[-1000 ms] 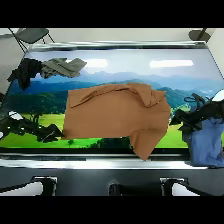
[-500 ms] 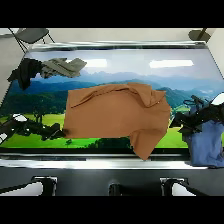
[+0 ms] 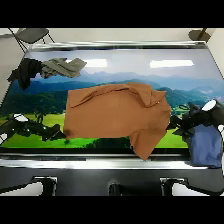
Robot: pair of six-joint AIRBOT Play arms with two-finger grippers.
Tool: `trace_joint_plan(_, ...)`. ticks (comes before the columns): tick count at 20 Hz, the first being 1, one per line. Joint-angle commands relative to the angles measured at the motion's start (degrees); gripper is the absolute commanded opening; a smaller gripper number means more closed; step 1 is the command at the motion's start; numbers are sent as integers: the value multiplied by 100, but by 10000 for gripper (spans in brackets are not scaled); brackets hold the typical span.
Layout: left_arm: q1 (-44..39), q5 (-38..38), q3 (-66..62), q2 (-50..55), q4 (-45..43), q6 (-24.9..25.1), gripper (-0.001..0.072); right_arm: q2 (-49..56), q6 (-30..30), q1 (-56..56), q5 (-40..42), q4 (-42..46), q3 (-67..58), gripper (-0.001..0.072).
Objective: Fold the shirts.
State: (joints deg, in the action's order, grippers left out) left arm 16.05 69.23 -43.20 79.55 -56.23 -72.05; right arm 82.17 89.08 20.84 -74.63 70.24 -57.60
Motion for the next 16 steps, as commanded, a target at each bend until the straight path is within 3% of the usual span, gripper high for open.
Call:
trace_joint_plan(1, -17, 105, -7, -7, 35, 11, 29, 470, -15, 2, 236, -254, 44, 432)
trace_joint_plan(4, -17, 103, -7, -7, 37, 11, 29, 691, -144, -4, 369, -767, 44, 417)
trace_joint_plan(6, -17, 103, -7, -7, 37, 11, 29, 717, -4, -2, 632, -780, 44, 276)
trace_joint_plan(8, -15, 133, -35, -7, 37, 9, 29, 715, 9, -4, 752, -918, 37, 48)
trace_joint_plan(12, -7, 361, -1010, -428, 31, 9, 25, 164, -730, -2, 380, -973, -678, 47)
trace_joint_plan(16, -7, -92, -3556, -1690, 35, -417, 27, -1449, -1029, -2, 870, -951, -2669, 48)
